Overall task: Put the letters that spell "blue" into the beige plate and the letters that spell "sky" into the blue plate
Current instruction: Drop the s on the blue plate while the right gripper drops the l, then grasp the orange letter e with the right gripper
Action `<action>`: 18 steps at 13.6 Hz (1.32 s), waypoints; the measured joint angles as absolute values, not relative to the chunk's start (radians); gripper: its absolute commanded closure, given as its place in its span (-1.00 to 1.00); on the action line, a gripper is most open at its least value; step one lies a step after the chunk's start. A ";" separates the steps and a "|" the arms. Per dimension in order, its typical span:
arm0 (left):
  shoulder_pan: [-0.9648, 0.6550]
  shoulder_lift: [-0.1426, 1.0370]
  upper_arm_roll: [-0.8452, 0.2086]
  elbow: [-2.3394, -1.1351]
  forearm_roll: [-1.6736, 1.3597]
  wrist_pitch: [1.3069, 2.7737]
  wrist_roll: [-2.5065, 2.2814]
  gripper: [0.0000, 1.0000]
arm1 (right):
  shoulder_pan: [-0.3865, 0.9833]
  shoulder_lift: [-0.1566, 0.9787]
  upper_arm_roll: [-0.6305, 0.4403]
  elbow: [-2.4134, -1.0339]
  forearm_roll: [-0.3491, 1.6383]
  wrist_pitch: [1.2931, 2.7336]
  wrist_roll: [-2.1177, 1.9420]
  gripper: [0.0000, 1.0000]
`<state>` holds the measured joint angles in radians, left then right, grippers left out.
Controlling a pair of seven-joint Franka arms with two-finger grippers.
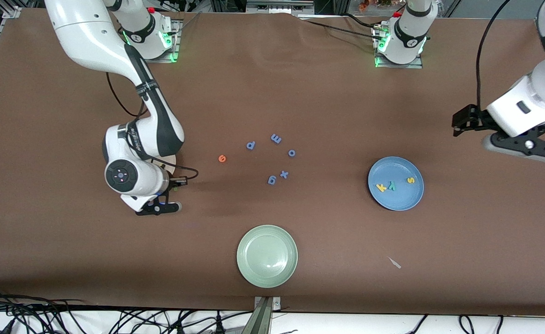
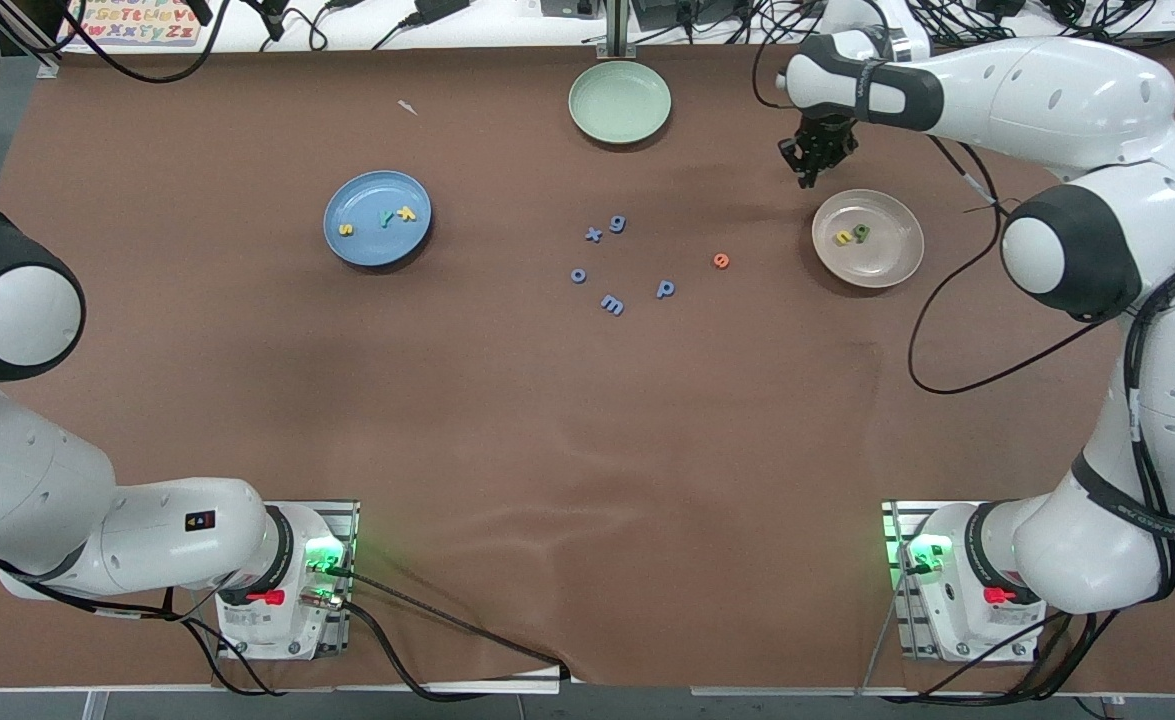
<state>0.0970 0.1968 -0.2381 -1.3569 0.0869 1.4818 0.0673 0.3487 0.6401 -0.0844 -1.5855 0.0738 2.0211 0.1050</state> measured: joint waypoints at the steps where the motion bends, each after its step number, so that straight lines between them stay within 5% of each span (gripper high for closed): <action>1: 0.038 0.187 -0.155 -1.361 0.042 1.483 0.067 -1.00 | 0.348 0.612 -0.098 -1.639 0.074 2.043 0.081 1.00; 3: -0.033 0.148 -0.060 -1.429 -0.007 1.557 0.067 -1.00 | 0.348 0.565 -0.123 -1.745 0.074 2.092 0.040 1.00; 4: -0.044 0.118 -0.047 -1.480 -0.011 1.606 0.066 -1.00 | 0.348 0.548 -0.129 -1.788 0.074 2.110 0.027 0.32; 5: -0.045 0.088 -0.044 -1.519 -0.011 1.626 0.066 -1.00 | 0.347 0.537 -0.132 -1.816 0.074 2.117 0.024 -0.99; 10: -0.055 0.015 -0.042 -1.578 -0.011 1.630 0.064 -1.00 | 0.352 0.518 -0.117 -1.826 0.086 2.118 0.097 -1.00; 18: -0.042 0.016 -0.025 -1.591 -0.011 1.623 0.060 -1.00 | 0.380 0.507 0.070 -1.809 0.087 2.189 0.560 -1.00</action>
<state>-0.0417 0.0158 -0.0246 -1.5911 -0.0106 1.6233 0.0597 0.3799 0.5067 0.0700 -1.8093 0.0867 2.1892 0.5602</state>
